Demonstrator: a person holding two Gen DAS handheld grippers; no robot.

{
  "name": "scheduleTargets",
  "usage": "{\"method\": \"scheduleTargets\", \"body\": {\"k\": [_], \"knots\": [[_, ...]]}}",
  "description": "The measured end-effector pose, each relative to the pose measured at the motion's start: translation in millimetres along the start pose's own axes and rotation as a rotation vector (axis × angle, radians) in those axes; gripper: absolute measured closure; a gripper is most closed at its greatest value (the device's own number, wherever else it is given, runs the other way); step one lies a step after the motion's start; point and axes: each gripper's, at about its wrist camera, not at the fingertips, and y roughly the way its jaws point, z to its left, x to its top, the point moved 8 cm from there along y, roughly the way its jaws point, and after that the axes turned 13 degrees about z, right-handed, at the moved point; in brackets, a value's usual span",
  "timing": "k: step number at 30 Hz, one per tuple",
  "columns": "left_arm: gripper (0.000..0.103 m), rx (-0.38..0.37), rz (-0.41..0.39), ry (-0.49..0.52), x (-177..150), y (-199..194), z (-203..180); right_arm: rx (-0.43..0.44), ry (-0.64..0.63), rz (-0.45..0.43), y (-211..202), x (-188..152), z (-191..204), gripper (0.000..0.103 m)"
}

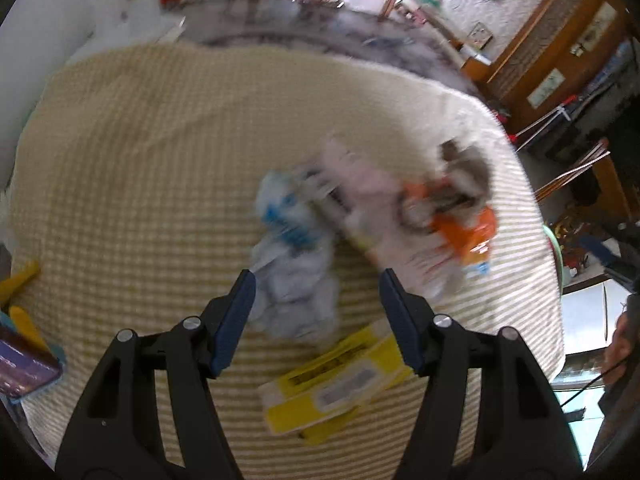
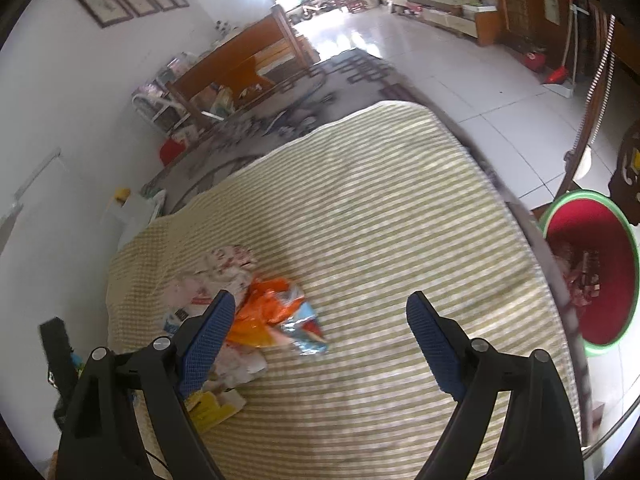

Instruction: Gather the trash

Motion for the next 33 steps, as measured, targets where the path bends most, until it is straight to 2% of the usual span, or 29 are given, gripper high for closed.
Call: {"method": "scheduleTargets", "body": {"k": [4,7,11,24,33], "knots": [[0.042,-0.040,0.054,-0.024,-4,23,9,-0.005,-0.030,0.011,8,-1,20,0.019],[0.052,-0.079,0.087,-0.041,-3,37,15,-0.007,-0.049,0.017,13,-2,29,0.019],[0.058,-0.105,0.072,-0.062,2,36,17,-0.001,-0.056,0.042,25,-3,41,0.019],[0.057,-0.087,0.018,-0.022,-4,9,23,0.040,-0.113,0.154,86,19,92,0.019],[0.057,-0.086,-0.011,-0.011,-8,-6,16,0.043,-0.110,0.199,114,20,101,0.019]]}}
